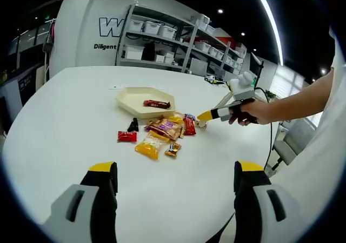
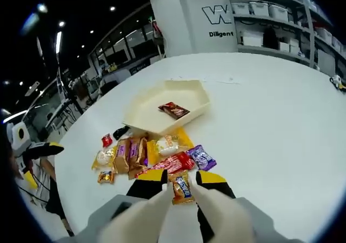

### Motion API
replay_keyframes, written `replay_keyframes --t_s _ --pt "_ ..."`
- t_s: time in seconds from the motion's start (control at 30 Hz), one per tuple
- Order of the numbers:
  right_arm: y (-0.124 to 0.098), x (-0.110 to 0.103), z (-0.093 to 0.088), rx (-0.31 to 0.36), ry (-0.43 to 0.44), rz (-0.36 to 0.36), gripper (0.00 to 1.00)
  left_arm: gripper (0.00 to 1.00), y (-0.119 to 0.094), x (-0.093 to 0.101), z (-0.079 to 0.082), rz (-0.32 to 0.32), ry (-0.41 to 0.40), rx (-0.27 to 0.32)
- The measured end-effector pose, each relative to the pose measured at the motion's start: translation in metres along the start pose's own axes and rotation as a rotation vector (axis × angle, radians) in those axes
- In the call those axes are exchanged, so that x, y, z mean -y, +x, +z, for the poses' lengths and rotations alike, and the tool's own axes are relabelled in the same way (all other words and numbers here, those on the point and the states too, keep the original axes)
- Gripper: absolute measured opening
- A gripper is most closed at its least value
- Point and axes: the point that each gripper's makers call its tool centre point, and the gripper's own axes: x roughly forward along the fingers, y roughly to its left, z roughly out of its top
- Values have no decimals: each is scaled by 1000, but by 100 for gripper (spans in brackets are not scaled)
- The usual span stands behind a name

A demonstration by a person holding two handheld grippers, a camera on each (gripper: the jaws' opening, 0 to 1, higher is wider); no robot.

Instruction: Place the target food into the container with the food tongs after gripping and lifting it, then release it inside without dropping or visibly crushing the food.

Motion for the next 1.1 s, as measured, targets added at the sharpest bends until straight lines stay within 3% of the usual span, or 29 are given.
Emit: replay_keyframes --t_s 0.17,0.6,1.1 --pt "-2 -5 22 54 23 14 15 88 1 0 0 -4 0 -2" --pt "4 -30 113 208 7 76 16 87 -2 -4 4 9 -5 11" --pt "8 -62 169 271 -77 129 16 88 -3 -1 7 15 -6 16"
